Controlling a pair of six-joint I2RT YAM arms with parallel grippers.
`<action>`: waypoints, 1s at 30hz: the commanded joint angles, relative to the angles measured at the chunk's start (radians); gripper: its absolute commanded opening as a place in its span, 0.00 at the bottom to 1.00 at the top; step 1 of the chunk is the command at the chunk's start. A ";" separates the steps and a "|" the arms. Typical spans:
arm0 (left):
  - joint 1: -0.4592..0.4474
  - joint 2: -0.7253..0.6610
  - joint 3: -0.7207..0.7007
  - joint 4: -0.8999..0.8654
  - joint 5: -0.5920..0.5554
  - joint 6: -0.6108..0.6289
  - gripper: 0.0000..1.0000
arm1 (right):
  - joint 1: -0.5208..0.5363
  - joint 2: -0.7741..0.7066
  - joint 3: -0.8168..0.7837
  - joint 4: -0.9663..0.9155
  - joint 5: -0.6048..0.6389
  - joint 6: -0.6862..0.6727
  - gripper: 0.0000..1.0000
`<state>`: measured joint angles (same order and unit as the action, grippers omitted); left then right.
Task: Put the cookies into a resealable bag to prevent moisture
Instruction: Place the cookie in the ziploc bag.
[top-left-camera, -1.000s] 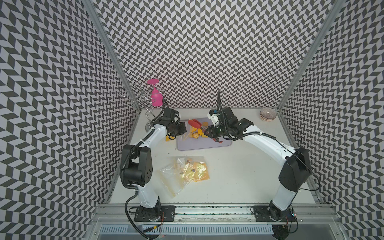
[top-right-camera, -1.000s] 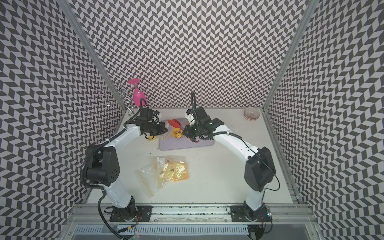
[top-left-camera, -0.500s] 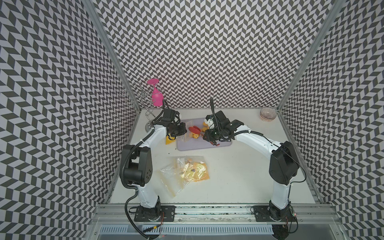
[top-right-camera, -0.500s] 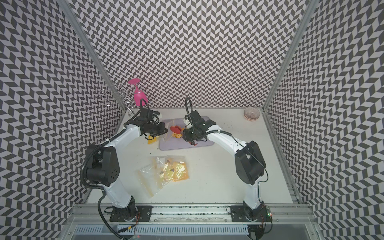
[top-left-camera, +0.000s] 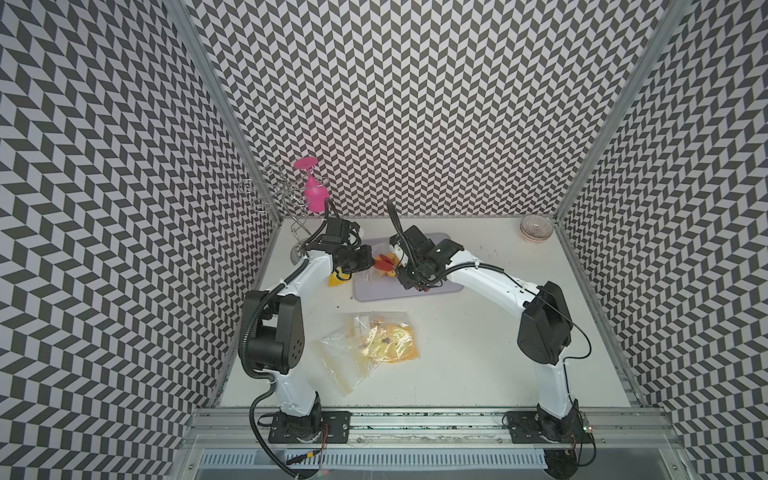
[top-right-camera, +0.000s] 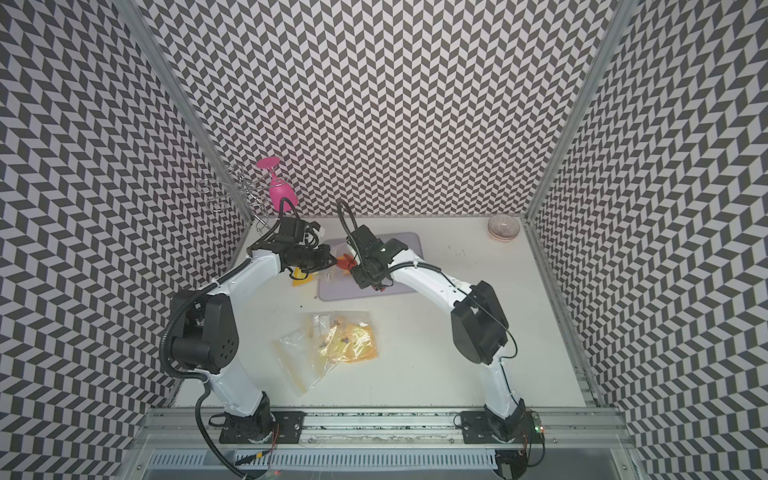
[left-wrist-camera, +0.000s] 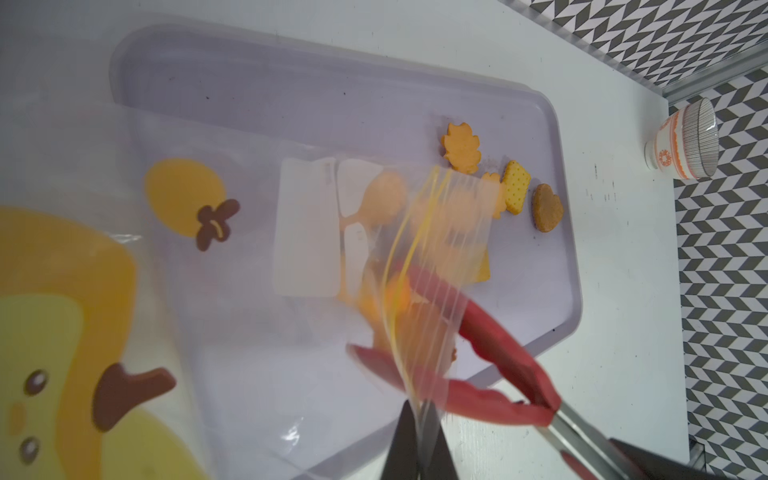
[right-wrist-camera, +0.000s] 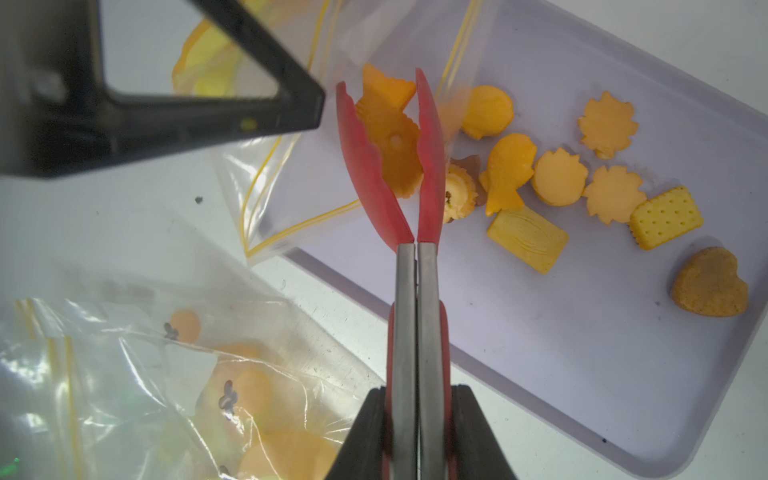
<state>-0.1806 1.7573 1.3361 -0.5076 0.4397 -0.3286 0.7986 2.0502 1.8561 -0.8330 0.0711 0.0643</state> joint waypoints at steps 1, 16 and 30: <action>0.004 -0.036 -0.012 0.023 0.016 0.025 0.00 | 0.021 -0.002 0.027 0.011 0.093 -0.088 0.23; 0.013 -0.049 -0.029 0.035 0.025 0.028 0.00 | 0.016 0.043 0.116 0.061 0.081 -0.127 0.35; 0.026 -0.056 -0.037 0.037 0.021 0.026 0.00 | 0.014 -0.051 0.094 0.025 0.065 -0.090 0.48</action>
<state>-0.1627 1.7321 1.3083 -0.4736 0.4519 -0.3111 0.8143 2.0823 1.9419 -0.8436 0.1371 -0.0425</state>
